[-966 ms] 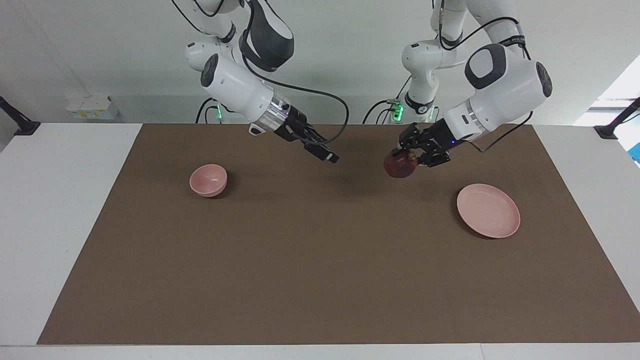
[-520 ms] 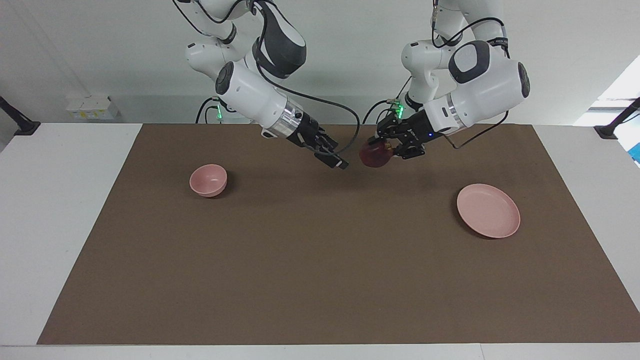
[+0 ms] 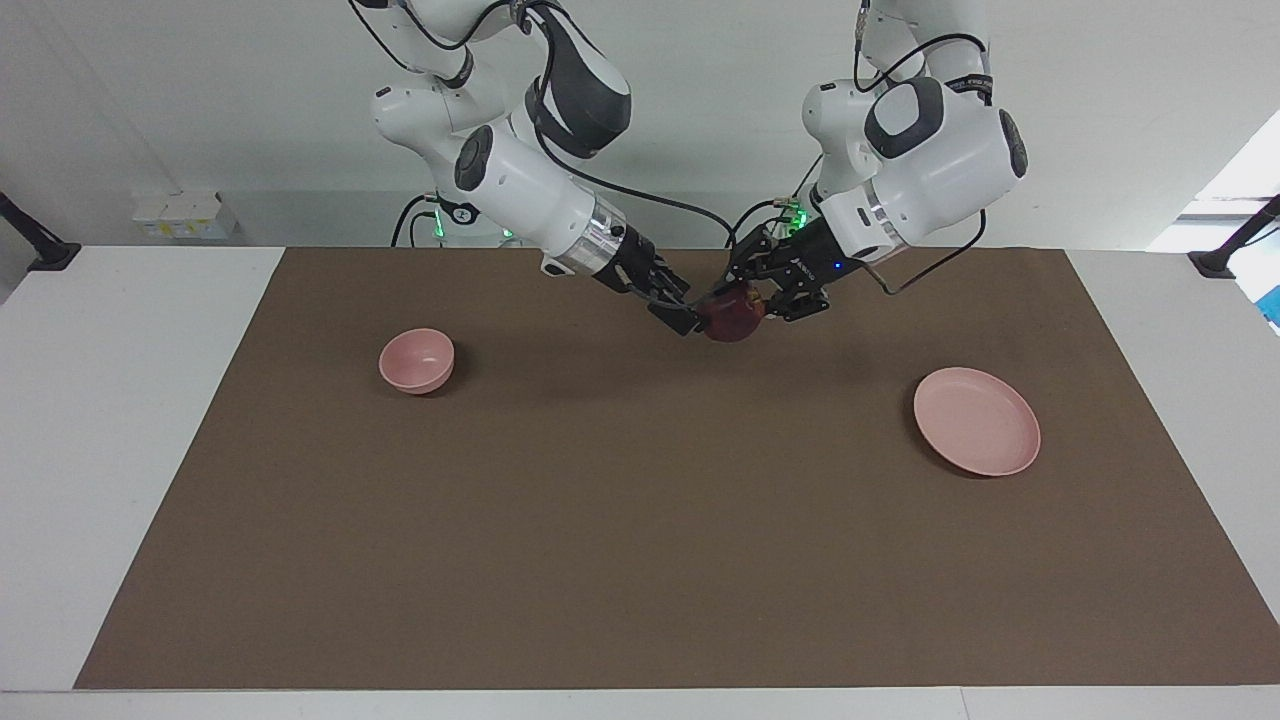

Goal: Move apple from plate to bowl
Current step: 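Bring the apple to the right gripper and close the right gripper on it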

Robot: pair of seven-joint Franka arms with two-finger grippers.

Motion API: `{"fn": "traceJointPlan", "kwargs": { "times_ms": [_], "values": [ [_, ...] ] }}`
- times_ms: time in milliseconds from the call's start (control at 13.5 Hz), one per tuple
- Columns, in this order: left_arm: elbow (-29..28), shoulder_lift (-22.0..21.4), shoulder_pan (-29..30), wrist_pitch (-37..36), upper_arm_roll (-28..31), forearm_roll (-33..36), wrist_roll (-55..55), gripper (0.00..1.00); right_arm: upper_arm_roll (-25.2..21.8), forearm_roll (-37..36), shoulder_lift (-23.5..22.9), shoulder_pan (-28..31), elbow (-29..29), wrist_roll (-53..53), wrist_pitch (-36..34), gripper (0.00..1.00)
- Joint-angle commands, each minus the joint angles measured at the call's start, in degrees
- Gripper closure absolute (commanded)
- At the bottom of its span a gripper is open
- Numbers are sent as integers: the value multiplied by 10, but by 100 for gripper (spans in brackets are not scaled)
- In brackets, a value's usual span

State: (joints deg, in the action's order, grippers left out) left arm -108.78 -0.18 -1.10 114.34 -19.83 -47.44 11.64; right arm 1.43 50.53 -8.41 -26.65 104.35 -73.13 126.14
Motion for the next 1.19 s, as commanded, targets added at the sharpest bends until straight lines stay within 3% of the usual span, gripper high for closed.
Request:
{"fn": "traceJointPlan", "kwargs": {
  "times_ms": [0, 446, 520, 594, 669, 891, 966, 1040, 1114],
  "values": [
    [-11, -15, -20, 11, 3, -13, -22, 100, 2, 20, -9, -11, -10, -46, 9, 0],
    [-8, -15, -21, -12, 2, -12, -43, 100, 2, 21, -14, -8, -11, -84, 37, 0],
    [-9, -16, -23, -13, 2, -12, -43, 100, 2, 19, -14, -12, -11, -83, 39, 26],
    [-9, -16, -23, -13, 1, -12, -43, 100, 2, 20, -14, -13, -13, -83, 39, 95],
    [-8, -15, -24, -11, -1, -12, -50, 100, 2, 20, -14, -13, -15, -85, 38, 100],
    [-6, -16, -23, -10, -13, -12, -70, 100, 2, 16, -14, -13, -15, -83, 38, 100],
    [-4, -15, -24, -2, -14, -11, -96, 69, 2, 12, -14, -14, -15, -83, 38, 100],
    [0, -15, -23, 2, -14, -6, -114, 1, 2, 11, -14, -14, -15, -79, 36, 100],
    [1, -18, -22, -1, -13, -4, -117, 0, 2, 11, -13, -9, -15, -77, 28, 100]
  ]
}}
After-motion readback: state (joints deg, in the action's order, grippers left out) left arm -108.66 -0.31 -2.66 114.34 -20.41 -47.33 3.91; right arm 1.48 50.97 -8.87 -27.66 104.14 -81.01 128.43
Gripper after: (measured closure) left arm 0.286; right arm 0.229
